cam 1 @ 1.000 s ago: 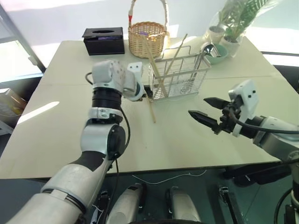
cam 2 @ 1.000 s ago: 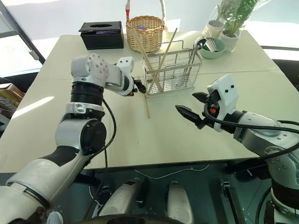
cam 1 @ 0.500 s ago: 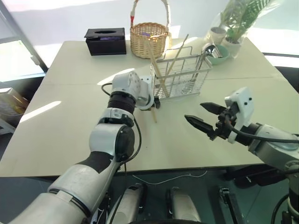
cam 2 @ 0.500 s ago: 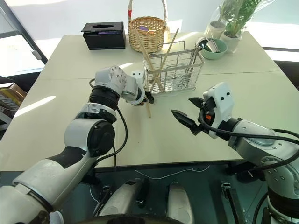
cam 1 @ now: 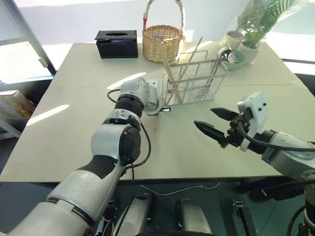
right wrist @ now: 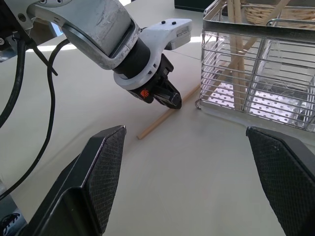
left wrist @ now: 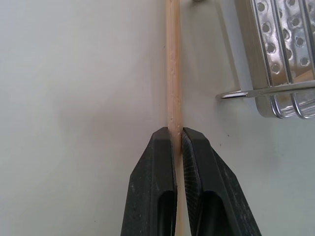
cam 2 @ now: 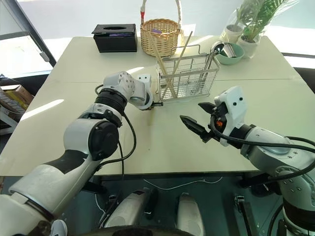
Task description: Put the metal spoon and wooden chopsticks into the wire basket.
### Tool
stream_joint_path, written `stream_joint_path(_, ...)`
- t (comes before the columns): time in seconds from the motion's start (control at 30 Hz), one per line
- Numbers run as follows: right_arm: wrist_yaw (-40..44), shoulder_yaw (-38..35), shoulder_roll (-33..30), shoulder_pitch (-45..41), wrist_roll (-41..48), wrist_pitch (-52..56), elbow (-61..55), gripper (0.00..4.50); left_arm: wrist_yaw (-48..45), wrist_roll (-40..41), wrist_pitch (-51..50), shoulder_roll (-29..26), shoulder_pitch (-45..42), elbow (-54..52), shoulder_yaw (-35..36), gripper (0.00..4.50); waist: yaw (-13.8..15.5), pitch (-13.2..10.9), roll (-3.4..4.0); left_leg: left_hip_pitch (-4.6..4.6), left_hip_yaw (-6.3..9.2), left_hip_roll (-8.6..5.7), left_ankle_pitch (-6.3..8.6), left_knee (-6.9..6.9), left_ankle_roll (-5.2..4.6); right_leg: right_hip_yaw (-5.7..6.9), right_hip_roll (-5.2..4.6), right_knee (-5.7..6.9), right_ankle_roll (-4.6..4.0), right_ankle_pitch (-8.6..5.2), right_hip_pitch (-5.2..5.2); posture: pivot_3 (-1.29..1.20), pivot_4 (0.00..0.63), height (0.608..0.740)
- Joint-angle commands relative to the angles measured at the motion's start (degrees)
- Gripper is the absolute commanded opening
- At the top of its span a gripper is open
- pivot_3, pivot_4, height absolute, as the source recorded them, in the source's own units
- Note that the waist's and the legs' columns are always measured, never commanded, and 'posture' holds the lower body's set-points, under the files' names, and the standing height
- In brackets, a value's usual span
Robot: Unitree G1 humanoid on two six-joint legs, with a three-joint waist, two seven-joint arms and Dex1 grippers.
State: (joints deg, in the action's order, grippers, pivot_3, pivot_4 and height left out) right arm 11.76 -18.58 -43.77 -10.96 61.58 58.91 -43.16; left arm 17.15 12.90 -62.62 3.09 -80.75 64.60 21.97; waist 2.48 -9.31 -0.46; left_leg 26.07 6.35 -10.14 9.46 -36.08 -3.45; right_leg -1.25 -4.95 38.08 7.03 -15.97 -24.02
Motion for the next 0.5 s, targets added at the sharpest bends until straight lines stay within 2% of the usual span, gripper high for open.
stream_joint_path(0.03,-0.2,-1.0,-0.2,-0.5,0.8,-1.6,-0.8,4.05,0.3,-0.2,-0.6,-0.8,-0.5,0.9,-0.7,0.05,-0.1,0.0,0.0,0.0,0.0,0.0,0.0,0.0,0.0,0.0,0.0,0.0,0.0,0.0,-0.01,0.0,0.15,0.734)
stream_joint_path(0.3,0.5,-0.8,-1.2,-0.6,0.8,-1.6,0.2,4.05,4.1,-0.8,2.2,-6.7,1.4,-2.1,0.0,0.05,-0.8,0.0,0.0,0.0,-0.01,0.01,0.0,0.1,0.0,-0.05,0.02,0.08,0.0,0.0,0.0,0.0,0.15,0.734)
stream_joint_path(0.4,0.9,-0.9,-1.6,-1.0,0.3,-1.8,0.9,4.05,-1.3,-2.1,8.2,-9.3,1.9,-4.0,-3.2,0.05,-0.9,0.0,-0.01,0.0,-0.01,0.01,0.0,0.18,0.0,-0.05,0.02,0.1,0.0,0.0,-0.07,0.0,0.15,0.734)
stream_joint_path(0.5,0.9,-0.9,-1.8,-1.4,-0.1,-2.2,1.6,4.05,-10.7,-2.2,21.3,-11.5,2.3,-6.2,-5.2,0.05,-0.7,0.0,-0.01,0.05,-0.02,0.01,-0.01,0.18,0.01,-0.05,0.02,0.07,-0.01,0.01,-0.1,0.0,0.15,0.734)
